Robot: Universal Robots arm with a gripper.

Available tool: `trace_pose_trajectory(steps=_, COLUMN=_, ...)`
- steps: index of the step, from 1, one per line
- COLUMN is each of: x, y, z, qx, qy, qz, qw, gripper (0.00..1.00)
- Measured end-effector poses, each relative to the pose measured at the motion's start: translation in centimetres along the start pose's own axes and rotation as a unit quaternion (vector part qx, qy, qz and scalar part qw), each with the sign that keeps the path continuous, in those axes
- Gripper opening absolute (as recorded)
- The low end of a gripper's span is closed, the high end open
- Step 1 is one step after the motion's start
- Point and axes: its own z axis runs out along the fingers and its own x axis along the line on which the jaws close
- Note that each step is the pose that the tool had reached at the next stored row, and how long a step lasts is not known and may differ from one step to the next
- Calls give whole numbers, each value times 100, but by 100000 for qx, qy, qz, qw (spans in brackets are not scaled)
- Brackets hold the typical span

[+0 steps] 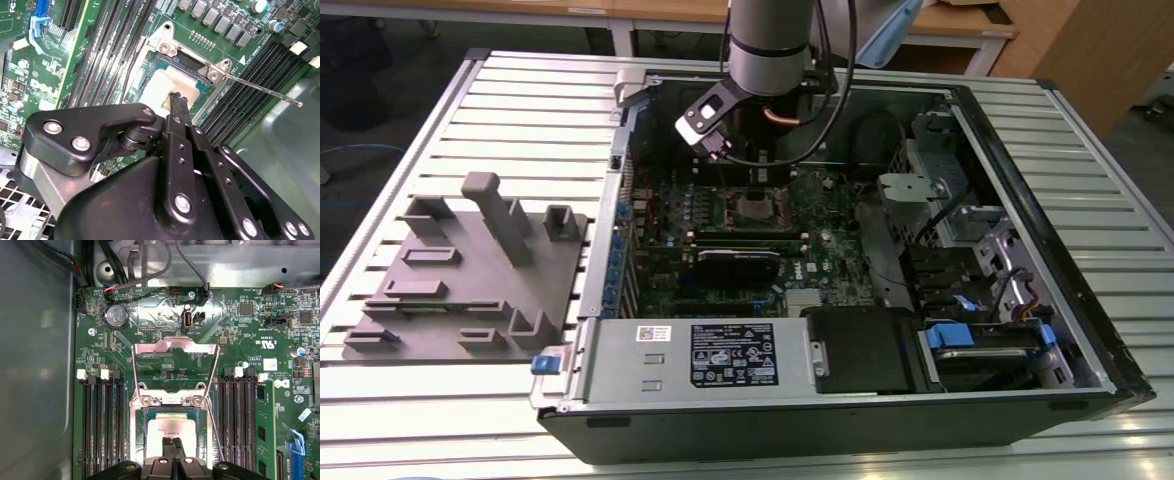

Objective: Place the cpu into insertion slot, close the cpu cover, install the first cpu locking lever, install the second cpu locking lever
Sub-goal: 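Close the cpu cover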

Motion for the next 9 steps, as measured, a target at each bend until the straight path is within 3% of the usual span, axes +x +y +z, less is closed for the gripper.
trace_pose_trajectory(steps=9, x=0, y=1, z=-17, qx=-2, qy=2, qz=1, qw=100000, gripper=10)
